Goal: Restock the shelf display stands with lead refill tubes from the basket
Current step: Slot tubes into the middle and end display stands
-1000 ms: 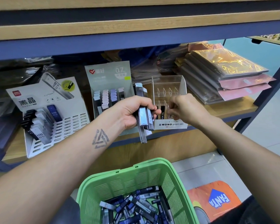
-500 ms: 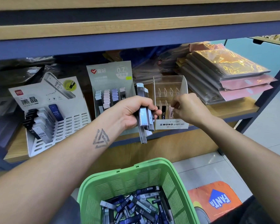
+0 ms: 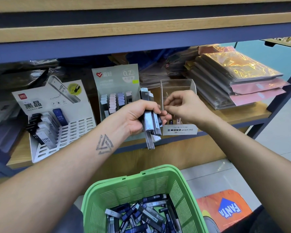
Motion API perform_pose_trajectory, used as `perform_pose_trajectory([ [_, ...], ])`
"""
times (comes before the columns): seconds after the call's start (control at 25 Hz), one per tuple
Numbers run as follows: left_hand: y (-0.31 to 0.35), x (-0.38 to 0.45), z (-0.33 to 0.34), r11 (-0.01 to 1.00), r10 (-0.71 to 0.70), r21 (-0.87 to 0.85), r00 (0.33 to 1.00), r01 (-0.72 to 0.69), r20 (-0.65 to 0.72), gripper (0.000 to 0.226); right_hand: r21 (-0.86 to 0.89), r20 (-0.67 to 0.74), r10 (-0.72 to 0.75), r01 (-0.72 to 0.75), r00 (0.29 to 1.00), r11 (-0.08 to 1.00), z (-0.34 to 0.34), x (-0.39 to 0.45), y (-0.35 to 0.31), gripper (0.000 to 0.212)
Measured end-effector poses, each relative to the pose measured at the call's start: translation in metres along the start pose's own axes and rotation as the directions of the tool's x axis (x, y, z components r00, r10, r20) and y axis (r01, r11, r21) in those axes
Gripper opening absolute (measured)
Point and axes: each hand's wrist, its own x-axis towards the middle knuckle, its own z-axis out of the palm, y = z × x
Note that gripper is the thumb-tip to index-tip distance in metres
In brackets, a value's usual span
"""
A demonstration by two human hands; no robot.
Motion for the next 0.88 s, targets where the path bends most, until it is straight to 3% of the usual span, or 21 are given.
perform_pose_trajectory([
  [0.04, 0.000, -0.001, -0.001, 1.000, -0.008, 0.001, 1.000, 0.008, 0.015, 0.021, 0.187, 0.102, 0.063, -0.081, 0.993, 0.979, 0.001, -0.002, -0.005, 0.007],
  [0.12, 0.001, -0.004, -0.005, 1.000, -0.020, 0.001, 0.999, 0.020, 0.041, 0.024, 0.375, 0.263, 0.122, -0.218, 0.957, 0.901, 0.004, -0.004, -0.010, 0.016],
  [0.32, 0.003, -0.014, -0.011, 1.000, -0.031, 0.007, 0.998, 0.030, 0.059, 0.029, 0.482, 0.404, 0.152, -0.351, 0.902, 0.803, 0.016, -0.002, -0.016, 0.024],
  [0.52, 0.002, -0.014, -0.014, 0.999, -0.038, 0.011, 0.997, 0.037, 0.064, 0.035, 0.605, 0.356, 0.206, -0.393, 0.912, 0.693, 0.019, -0.001, -0.021, 0.009],
  [0.68, 0.003, -0.014, -0.016, 1.000, -0.028, 0.014, 0.997, 0.027, 0.069, 0.035, 0.571, 0.345, 0.182, -0.360, 0.921, 0.738, 0.021, -0.001, -0.023, 0.003],
  [0.88, 0.004, -0.014, -0.016, 1.000, -0.019, 0.012, 0.998, 0.019, 0.059, 0.032, 0.547, 0.299, 0.170, -0.314, 0.939, 0.776, 0.016, 0.004, -0.023, 0.013],
])
